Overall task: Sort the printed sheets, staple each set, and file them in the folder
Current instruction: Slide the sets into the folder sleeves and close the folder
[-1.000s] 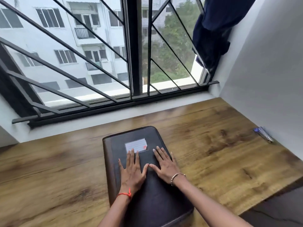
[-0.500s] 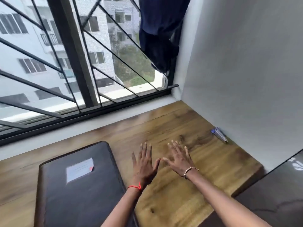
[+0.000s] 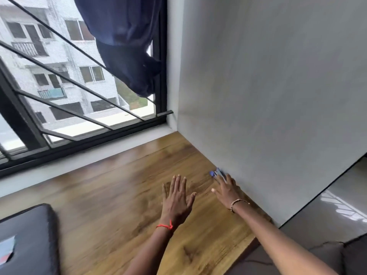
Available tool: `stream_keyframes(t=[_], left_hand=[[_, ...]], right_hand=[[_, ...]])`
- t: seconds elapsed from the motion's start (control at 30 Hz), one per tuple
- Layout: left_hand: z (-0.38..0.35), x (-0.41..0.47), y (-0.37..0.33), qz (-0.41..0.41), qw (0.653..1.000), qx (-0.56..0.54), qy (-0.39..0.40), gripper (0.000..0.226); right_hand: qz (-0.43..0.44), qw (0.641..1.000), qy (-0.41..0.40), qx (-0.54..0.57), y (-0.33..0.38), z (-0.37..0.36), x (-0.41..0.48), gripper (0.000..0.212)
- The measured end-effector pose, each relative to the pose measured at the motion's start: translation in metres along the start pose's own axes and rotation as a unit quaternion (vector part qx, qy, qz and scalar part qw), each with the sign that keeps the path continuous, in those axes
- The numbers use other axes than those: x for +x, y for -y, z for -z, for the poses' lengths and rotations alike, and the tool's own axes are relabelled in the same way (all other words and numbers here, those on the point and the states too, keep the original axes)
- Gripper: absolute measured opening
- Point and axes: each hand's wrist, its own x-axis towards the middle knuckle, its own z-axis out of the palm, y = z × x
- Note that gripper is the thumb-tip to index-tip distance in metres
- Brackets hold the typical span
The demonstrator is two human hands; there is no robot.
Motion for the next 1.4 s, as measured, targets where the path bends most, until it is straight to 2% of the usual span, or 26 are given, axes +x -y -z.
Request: stream_keyframes(t=[0.13, 0.2, 0.27, 0.4, 0.5, 0.63, 0.7, 0.83, 0.93, 1.0, 1.17, 1.3, 1.37, 1.4], left_hand=[[-0.007, 0.017, -0.011, -0.012, 1.0, -0.006, 0.014, 0.108], [-0.01, 0.024, -0.014, -0.011, 1.0, -0.006, 0.016, 0.105], [-0.01, 0.027, -0.016, -0.008, 1.0, -0.011, 0.021, 0.099], [-0.012, 0.027, -0.013, -0.006, 0.999, -0.015, 0.028, 0.118], [-0.01, 0.022, -0.005, 0.003, 1.0, -0.014, 0.022, 0.119], [-0.001, 0.009, 0.015, 0.022, 1.0, 0.0, 0.008, 0.106], [0.009, -0.003, 0.031, 0.047, 0.999, 0.013, -0.003, 0.096], [0.035, -0.04, 0.072, 0.116, 0.993, 0.031, -0.022, 0.088], [0.055, -0.073, 0.108, 0.161, 0.985, 0.05, -0.02, 0.069], [0.067, -0.098, 0.133, 0.181, 0.981, 0.063, -0.025, 0.067], [0.092, -0.153, 0.184, 0.214, 0.973, 0.077, -0.04, 0.094], [0.104, -0.186, 0.213, 0.243, 0.965, 0.092, -0.029, 0.091], [0.109, -0.201, 0.224, 0.242, 0.965, 0.091, -0.046, 0.108], [0.11, -0.207, 0.228, 0.242, 0.965, 0.087, -0.056, 0.107]], right_hand=[[-0.028, 0.997, 0.066, 0.008, -0.017, 0.006, 0.02, 0.066], [-0.018, 0.997, 0.072, 0.006, -0.022, 0.006, 0.026, 0.064], [-0.006, 0.998, 0.064, -0.005, -0.022, 0.006, 0.03, 0.06], [-0.022, 0.999, 0.034, 0.035, -0.016, 0.001, 0.038, 0.056], [-0.023, 0.998, -0.015, 0.063, -0.003, -0.001, 0.038, 0.039], [0.003, 0.994, -0.038, 0.098, 0.03, -0.007, 0.028, 0.029], [0.025, 0.993, -0.024, 0.113, 0.058, -0.015, 0.021, 0.031], [0.096, 0.986, 0.005, 0.139, 0.132, -0.034, -0.008, 0.03], [0.15, 0.976, 0.042, 0.152, 0.186, -0.052, -0.037, 0.031], [0.189, 0.969, 0.055, 0.146, 0.218, -0.064, -0.057, 0.031], [0.241, 0.958, 0.082, 0.129, 0.274, -0.089, -0.105, 0.032], [0.239, 0.96, 0.104, 0.101, 0.295, -0.109, -0.13, 0.033], [0.229, 0.963, 0.103, 0.096, 0.302, -0.113, -0.139, 0.034], [0.226, 0.964, 0.099, 0.095, 0.303, -0.115, -0.141, 0.034]])
